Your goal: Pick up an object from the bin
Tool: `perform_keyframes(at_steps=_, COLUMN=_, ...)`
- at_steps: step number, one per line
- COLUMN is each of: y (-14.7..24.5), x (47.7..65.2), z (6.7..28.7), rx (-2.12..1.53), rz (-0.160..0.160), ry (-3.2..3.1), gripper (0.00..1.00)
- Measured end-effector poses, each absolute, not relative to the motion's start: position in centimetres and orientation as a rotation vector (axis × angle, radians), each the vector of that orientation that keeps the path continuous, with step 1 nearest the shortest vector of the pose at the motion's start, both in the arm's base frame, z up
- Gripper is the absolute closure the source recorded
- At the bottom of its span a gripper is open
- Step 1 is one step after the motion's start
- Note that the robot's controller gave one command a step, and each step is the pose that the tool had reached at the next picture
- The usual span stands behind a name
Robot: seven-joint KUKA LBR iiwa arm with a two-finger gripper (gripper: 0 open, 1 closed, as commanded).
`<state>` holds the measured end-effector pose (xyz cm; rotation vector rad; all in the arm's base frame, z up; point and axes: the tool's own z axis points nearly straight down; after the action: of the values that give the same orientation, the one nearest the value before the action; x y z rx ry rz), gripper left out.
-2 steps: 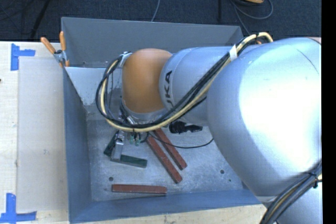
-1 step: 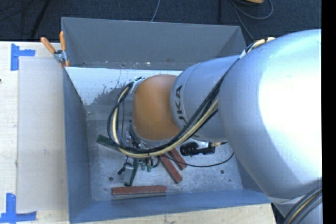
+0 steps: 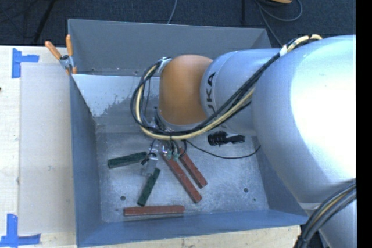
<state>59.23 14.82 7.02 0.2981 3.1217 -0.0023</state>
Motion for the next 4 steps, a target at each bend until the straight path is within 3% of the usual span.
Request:
perform_keyframes(at_steps=1, y=15.1, x=59.0, z=7.0, rx=0.298, rz=0.0, ry=3.127, gripper=1.0)
perform_keyframes(at_steps=2, y=15.0, x=59.1, z=7.0, rx=-0.806, rz=0.001, ry=3.035, gripper=1.0)
perform_keyframes(at_steps=3, y=14.9, x=59.1, z=7.0, rx=-0.8, rz=0.002, ry=3.037, gripper=0.0)
perform_keyframes(at_steps=4, y=19.9, x=61.8, z=7.0, rx=-0.946, rz=0.003, ry=2.991, gripper=0.0)
